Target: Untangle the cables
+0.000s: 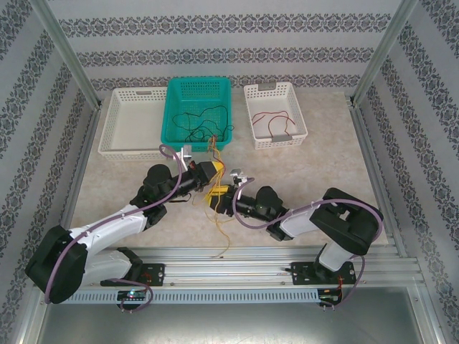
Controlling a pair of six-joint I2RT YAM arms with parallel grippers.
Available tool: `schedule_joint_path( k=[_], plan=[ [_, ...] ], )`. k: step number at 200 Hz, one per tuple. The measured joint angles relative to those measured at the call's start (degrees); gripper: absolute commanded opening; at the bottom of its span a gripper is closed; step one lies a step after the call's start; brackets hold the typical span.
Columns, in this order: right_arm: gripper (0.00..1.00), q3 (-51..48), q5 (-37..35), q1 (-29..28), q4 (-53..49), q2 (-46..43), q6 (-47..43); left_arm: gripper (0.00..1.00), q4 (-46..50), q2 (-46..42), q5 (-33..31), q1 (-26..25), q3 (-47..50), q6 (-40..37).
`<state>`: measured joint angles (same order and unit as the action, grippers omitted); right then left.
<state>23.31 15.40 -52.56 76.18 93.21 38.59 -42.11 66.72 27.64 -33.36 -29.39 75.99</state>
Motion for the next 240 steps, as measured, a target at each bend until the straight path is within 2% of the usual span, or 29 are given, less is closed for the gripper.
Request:
schedule_joint_path(
  k=[19,44,75,110,129,160,203,218,240],
  plan=[
    [0.34,0.33,-3.76,-0.59,0.09,0.42,-0.55,0.0,-0.02,-0.02,0.0,0.0,0.02,0.0],
    [0.32,0.33,-8.57,-0.61,0.17,0.74,-0.9,0.0,-0.07,-0.24,-0.02,0.0,0.28,0.0],
    [0.0,0.31,-12.63,-1.42,0.44,0.55,-1.55,0.0,-0.13,-0.57,-0.04,0.0,1.07,0.0],
    [0.0,-1.44,-16.96,-1.33,0.42,-1.33,-1.84,0.0,0.55,-1.51,0.07,0.11,1.51,-0.07],
    [0.0,-5.97,-19.78,1.09,0.02,-5.38,-0.61,0.0,4.24,-4.61,0.9,0.5,1.57,-1.11],
    [0.0,-12.7,-23.26,9.16,-6.51,-18.45,1.84,0.0,13.68,-11.52,2.97,2.58,1.66,-4.9],
    [0.0,-10.86,-25.31,20.26,-36.61,-51.04,1.31,0.0,28.26,-15.8,7.91,5.88,-0.04,-11.93],
    [0.0,-9.53,-23.63,25.97,-45.57,-58.25,0.85,0.0,32.37,-16.17,9.75,6.84,-1.73,-14.43],
    [0.0,-7.8,-21.14,33.88,-56.74,-63.91,0.42,0.0,37.94,-17.0,11.91,9.55,-4.24,-17.99]
  ],
)
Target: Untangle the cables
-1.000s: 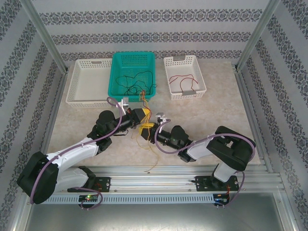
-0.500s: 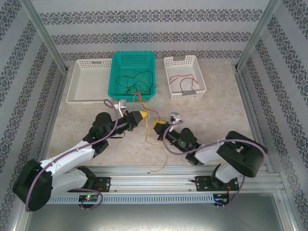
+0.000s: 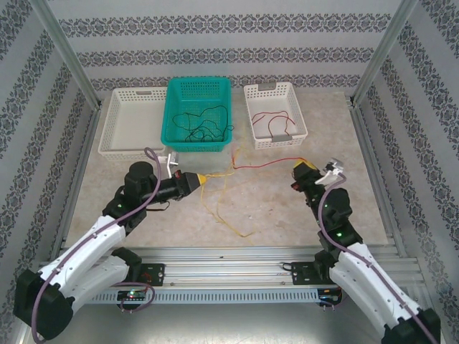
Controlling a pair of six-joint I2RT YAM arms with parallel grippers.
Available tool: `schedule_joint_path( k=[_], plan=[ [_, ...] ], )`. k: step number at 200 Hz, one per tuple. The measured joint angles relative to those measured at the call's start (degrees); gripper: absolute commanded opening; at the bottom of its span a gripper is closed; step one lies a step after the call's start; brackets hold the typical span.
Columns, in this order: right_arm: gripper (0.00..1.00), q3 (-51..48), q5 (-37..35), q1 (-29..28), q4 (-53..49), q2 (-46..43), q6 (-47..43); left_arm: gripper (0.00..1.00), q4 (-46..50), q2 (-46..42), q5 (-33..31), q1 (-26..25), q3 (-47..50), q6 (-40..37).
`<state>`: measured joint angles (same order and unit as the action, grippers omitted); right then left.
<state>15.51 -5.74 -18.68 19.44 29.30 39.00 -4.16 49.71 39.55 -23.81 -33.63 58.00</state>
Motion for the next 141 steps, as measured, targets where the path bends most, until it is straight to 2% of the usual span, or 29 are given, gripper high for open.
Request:
schedule_joint_path(
  k=[31,59,83,112,141],
  plan=[
    [0.0,3.85,2.36,7.58,-13.35,-3.82,-0.85,0.0,7.82,-0.28,2.6,5.07,-3.32,-4.42],
    [0.0,8.02,2.8,17.46,-19.76,-4.94,-0.61,0.0,15.1,-0.87,3.3,12.61,-6.05,-7.82],
    [0.0,10.23,4.7,22.47,-22.71,-5.05,-0.15,0.0,18.95,-1.2,2.95,13.81,-7.58,-10.08],
    [0.0,13.22,10.58,22.8,-23.43,-2.29,0.5,0.0,20.52,-1.7,2.86,13.81,-7.63,-10.93],
    [0.0,19.47,14.03,17.73,-23.54,5.22,-0.31,0.0,20.46,-0.98,2.91,13.81,-7.63,-11.1]
  ],
)
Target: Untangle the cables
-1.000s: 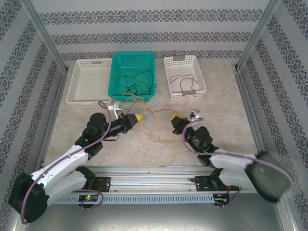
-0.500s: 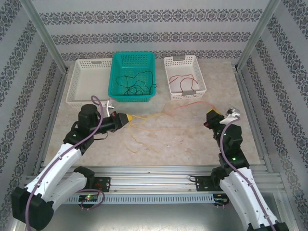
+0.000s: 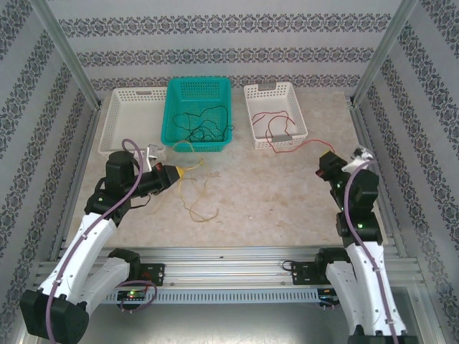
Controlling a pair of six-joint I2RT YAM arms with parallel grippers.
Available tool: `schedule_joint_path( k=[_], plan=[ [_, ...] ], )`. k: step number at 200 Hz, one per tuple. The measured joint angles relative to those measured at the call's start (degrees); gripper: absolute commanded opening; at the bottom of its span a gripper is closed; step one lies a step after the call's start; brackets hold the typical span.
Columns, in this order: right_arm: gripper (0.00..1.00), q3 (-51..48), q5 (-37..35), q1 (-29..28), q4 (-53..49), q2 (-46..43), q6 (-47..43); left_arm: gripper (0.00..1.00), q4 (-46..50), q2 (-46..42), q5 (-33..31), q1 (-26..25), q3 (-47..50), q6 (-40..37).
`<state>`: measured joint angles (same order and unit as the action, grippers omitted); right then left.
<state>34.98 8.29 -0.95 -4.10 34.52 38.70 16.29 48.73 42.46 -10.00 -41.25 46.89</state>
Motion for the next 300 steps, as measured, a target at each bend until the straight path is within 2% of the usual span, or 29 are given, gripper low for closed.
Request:
schedule_joint_path(
  k=[25,45,123,178,235,300],
  plan=[
    [0.0,7.52,-0.13,-6.19,0.39,9.49,-1.64,0.0,-0.15,0.81,0.0,-0.07,0.0,0.0],
    [0.0,12.57,-0.5,-8.7,0.79,17.2,-2.84,0.0,-0.39,0.83,-0.02,-0.46,0.0,0.0],
    [0.0,38.01,-2.16,-8.55,3.04,51.34,-4.63,0.0,-0.42,0.83,-0.96,-4.37,0.02,-0.46],
    [0.0,50.66,-5.38,-8.41,0.42,69.4,-4.57,0.0,-2.05,2.14,-2.23,-5.7,0.02,-0.44],
    [0.0,60.11,-7.23,-8.13,-1.99,82.14,-4.61,0.0,-4.2,4.2,-3.06,-7.26,0.02,-0.42],
    [0.0,64.13,-11.85,-5.57,-6.23,87.19,-0.35,0.0,-5.77,6.1,-3.93,-8.81,0.02,-0.39]
  ],
)
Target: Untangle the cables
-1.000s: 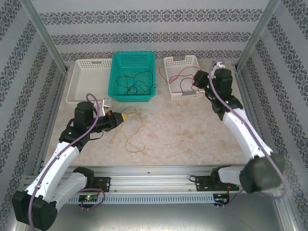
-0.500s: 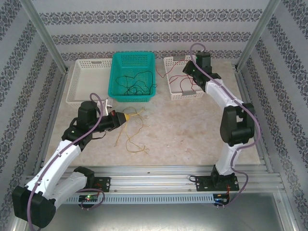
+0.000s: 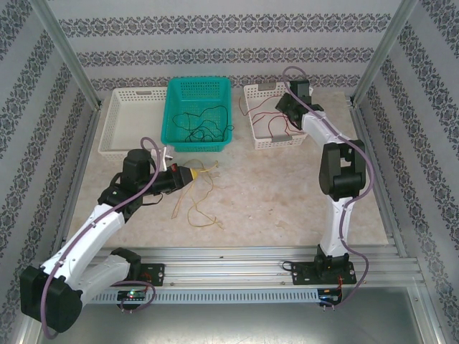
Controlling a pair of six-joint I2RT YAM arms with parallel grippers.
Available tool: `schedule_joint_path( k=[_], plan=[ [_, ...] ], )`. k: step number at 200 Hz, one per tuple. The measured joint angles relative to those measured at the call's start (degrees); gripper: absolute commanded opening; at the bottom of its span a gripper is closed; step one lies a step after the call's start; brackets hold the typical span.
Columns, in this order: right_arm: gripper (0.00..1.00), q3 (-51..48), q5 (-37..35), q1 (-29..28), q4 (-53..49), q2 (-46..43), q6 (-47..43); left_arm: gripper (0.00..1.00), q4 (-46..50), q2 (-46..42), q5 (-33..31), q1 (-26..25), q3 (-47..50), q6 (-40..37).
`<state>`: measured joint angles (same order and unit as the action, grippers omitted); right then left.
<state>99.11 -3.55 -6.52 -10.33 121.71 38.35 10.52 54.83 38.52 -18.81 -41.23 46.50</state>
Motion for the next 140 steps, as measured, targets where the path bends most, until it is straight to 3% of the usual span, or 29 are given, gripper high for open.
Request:
schedule_joint_path(
  k=[140],
  plan=[
    [0.0,2.49,-1.14,1.66,-5.57,6.69,12.55,0.0,-1.09,1.16,-2.21,-2.25,1.2,-0.02]
  ],
)
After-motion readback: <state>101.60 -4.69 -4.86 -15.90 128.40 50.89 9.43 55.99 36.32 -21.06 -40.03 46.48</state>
